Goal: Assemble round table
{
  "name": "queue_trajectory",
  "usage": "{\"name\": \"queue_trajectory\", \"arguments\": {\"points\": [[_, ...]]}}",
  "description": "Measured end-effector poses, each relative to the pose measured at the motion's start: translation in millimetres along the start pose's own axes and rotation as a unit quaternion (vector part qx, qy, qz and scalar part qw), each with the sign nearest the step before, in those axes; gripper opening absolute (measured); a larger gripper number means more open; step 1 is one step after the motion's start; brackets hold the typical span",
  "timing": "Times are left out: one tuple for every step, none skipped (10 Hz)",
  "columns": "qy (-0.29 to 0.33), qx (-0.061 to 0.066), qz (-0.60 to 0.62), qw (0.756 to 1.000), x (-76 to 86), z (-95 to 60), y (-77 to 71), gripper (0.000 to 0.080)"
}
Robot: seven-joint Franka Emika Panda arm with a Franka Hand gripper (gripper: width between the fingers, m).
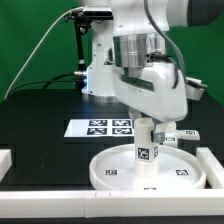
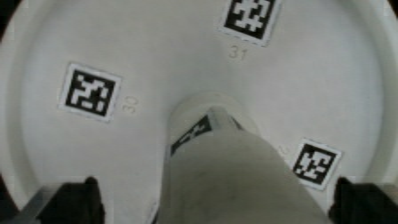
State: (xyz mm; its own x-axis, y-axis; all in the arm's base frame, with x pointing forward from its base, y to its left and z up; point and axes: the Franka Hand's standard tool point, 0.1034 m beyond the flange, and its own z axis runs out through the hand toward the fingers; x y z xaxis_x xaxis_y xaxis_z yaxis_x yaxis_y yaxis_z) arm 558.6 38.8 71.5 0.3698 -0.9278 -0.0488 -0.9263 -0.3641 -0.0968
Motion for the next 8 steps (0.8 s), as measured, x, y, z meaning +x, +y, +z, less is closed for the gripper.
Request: {"name": "queue_trajectory", "arguments": {"points": [[-0.001,-0.001,-0.084,0.996,-2.7,0.5,-0.4,0.0642],[0.001,-0.006,-0.112,0.994,-9.6,2.0,-0.9,0.0648],[0.001,-0.006,-0.144,0.99,-9.3,2.2,-0.6,0.0649],[0.001,-0.006,-0.176,0.984,-7.1,2.0,0.0,0.0649],[0.001,-0.007,-0.202,0.979,-7.3,1.9,-0.1,0.0649],[0.01,-0.013,-0.306,0.952,-3.5,-0.5,-2.5,0.0649],[0.014,-0.01,-0.367,0.93,3.9,-3.7,-5.4,0.0649],[0.023,-0.006,-0.377,0.926,7.2,-4.4,-6.9,0.0649]]}}
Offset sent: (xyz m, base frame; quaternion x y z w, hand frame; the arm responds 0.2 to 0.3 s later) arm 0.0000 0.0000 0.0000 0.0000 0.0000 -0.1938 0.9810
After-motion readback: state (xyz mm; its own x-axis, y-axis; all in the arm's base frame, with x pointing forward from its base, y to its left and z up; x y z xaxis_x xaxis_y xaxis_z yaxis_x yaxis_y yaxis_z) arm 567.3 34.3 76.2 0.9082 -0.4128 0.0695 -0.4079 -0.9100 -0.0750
